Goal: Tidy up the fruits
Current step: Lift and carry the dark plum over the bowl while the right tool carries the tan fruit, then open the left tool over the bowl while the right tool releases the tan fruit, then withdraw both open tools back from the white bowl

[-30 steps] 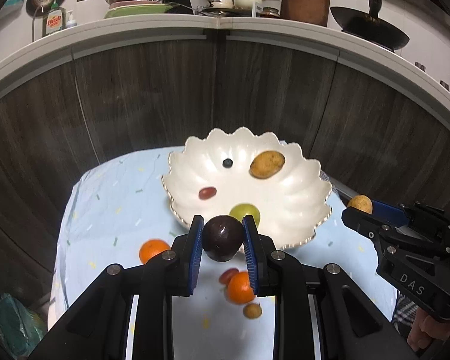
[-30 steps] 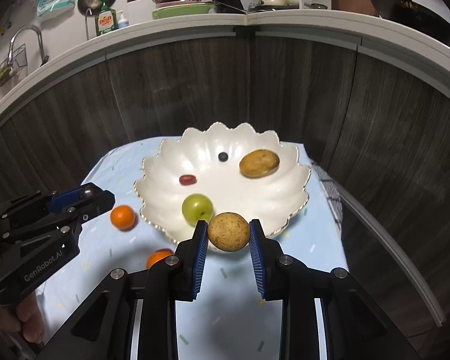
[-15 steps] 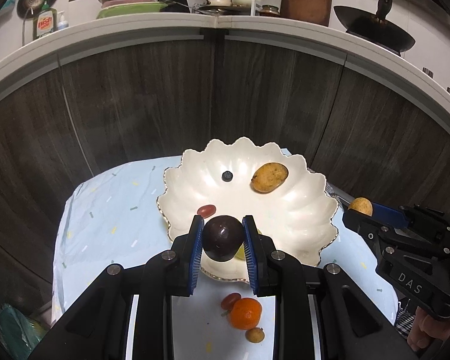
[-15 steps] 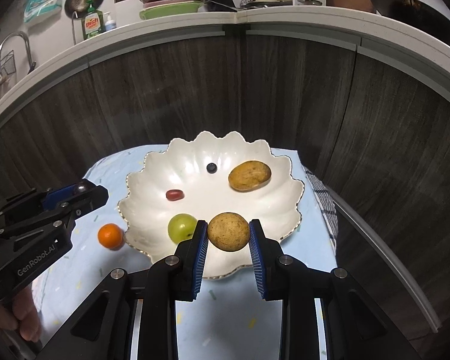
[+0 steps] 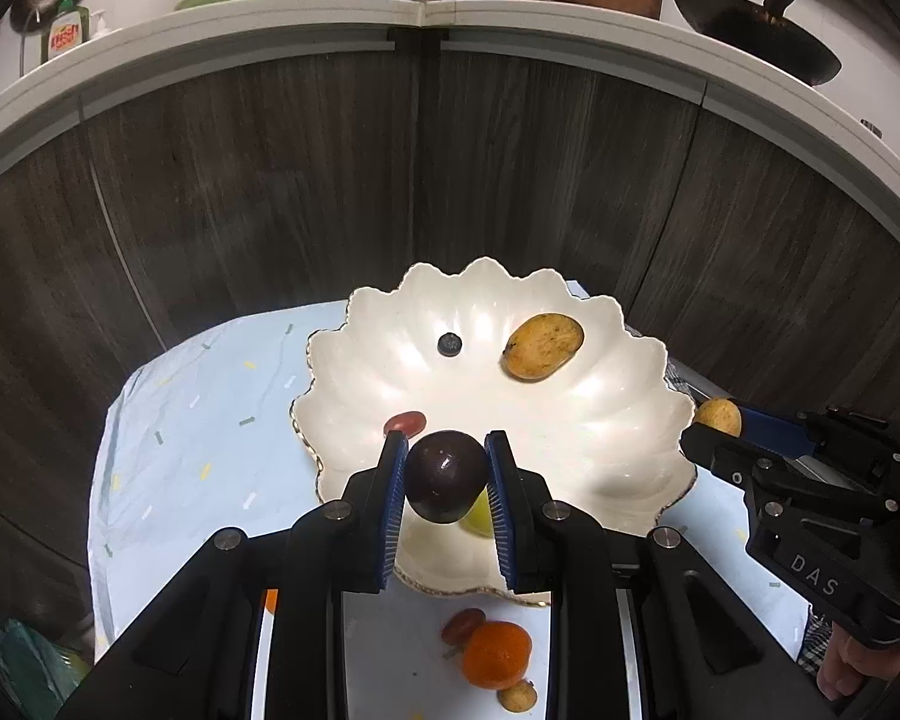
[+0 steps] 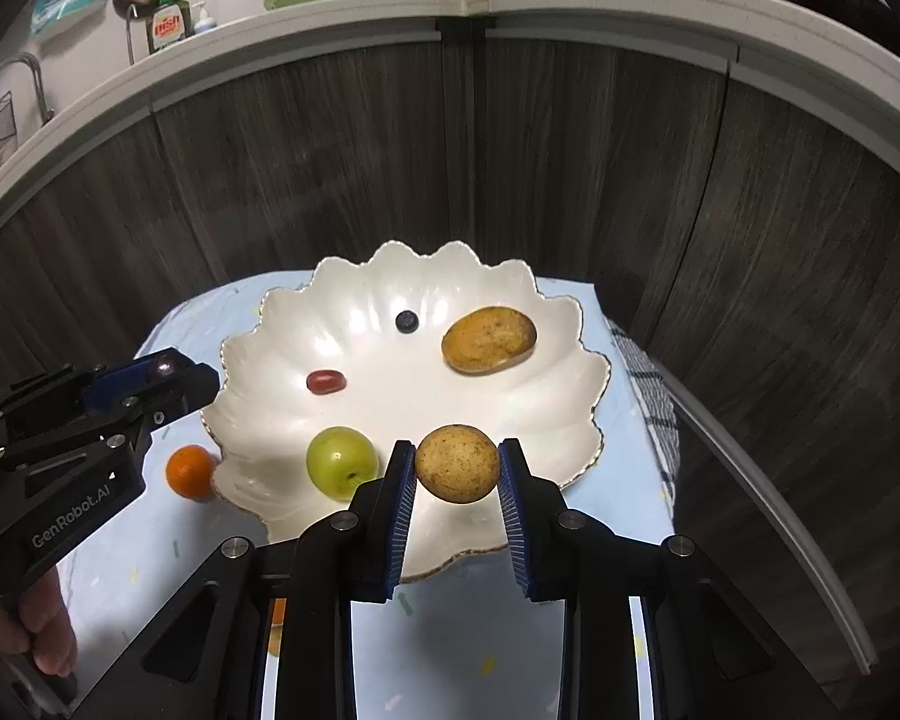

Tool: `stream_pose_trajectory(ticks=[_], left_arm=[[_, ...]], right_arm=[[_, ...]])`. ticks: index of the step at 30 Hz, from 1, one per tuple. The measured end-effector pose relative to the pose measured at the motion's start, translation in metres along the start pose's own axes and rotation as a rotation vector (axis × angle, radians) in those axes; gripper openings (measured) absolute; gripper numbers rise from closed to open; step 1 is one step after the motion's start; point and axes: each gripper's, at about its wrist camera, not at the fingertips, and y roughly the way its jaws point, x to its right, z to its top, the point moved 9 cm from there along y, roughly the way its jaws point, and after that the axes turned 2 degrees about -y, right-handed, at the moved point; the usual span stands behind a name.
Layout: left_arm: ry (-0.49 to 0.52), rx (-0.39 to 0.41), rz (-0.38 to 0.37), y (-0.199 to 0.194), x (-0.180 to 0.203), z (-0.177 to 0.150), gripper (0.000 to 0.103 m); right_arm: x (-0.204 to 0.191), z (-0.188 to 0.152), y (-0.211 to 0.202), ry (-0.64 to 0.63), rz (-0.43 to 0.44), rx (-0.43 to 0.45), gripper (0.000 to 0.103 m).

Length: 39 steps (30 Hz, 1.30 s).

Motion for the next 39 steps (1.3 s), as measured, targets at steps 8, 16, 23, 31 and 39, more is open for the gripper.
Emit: stream_pose_trajectory(ticks=[8,16,23,31,39], left_arm=[[0.003,-0.034,-0.006,0.018,0.000,-0.002,0.026],[-0.004,-0.073,-0.008,0.029,-0.004,-0.008,0.032],[-0.010,-0.047,0.022,0.020,-0.012,-0.004,0.059],[-0.008,-0.001,0.067,0.001,-0.024,0.004,0.085],[-0.017,0.019,0.080,-0.014,-0.033,0.004,0.090]], right_arm=[[0.001,-0.006,0.018,0.006,0.011,-0.044,0.029],[-0.001,-0.007,0.025,0.011,0.014,-0.069,0.030],[0.000,-0.001,0.019,0.008,-0.022,-0.053,0.055],[0.001,0.006,0.005,0.011,-0.061,-0.007,0.081],[-0.005,0.008,-0.003,0.012,-0.061,0.007,0.081]])
